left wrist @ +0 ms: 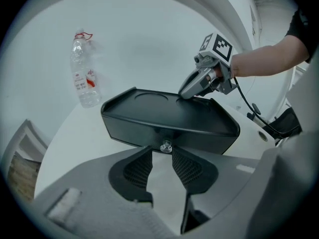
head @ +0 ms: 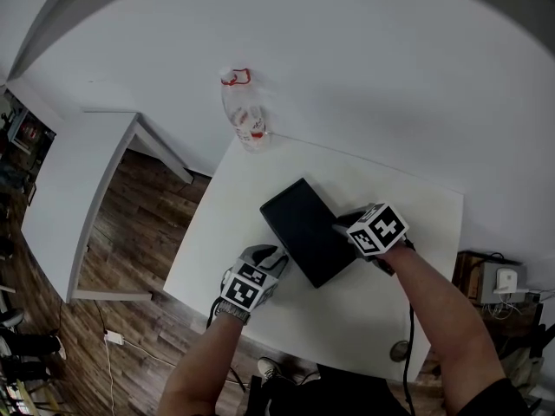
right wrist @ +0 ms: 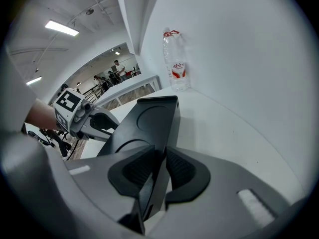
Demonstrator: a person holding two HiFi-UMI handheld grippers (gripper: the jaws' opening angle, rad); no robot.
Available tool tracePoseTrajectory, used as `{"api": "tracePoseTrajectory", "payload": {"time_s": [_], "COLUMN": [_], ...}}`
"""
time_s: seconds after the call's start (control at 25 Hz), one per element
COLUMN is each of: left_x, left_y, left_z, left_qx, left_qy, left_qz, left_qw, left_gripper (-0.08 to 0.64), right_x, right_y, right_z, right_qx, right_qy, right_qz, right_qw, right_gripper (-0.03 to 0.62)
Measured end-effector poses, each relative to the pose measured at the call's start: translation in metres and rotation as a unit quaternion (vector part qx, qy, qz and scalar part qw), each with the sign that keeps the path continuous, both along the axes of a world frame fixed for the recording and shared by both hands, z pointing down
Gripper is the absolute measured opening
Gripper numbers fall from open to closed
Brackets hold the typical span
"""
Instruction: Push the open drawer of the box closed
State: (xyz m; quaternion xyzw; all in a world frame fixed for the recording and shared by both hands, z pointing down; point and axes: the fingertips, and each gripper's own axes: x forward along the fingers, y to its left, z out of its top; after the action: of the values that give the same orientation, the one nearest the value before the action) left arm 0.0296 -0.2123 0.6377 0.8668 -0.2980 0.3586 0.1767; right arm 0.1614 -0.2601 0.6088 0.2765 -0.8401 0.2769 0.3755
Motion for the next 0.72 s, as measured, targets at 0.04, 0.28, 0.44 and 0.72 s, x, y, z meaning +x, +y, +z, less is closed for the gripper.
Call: {"api": "tracePoseTrajectory", "payload": {"time_s": [0.04,0.28,0.44,0.72], "left_x": [-0.005,-0.051,-0.087,-0.163], "left_y": [0.001,0.045,0.095,0.176], "left_z": [-0.004,-0.040,-0.060,-0.081], "left_qx": [0.004,-0.009,-0.028,-0.059], "left_qy": [0.007,0.065,0.105,0.183], "left_qz": [-0.009,-0.042,-0.057,-0.113], "left_qw": [0.9999,0.9970,0.9924,0.9748], "left_gripper": [0.129,0.005,0.003,0.003], "right_x": [0.001,0.005,0.016,0.046], "right_y": [0.000,0.000,-0.002,0.029], "right_z": [0.000,0.000,-0.013,-0.087], "right_qx": [0.001,0.016,0.077,0.160], "right_qy": [0.001,-0.006,0.003,-0.091], "right_qz": [0.001,0.021,0.027,0.183], "right_qw": [1.000,1.000,0.997,0.966], "right_gripper": [0.077,0.077,0.126,-0.002]}}
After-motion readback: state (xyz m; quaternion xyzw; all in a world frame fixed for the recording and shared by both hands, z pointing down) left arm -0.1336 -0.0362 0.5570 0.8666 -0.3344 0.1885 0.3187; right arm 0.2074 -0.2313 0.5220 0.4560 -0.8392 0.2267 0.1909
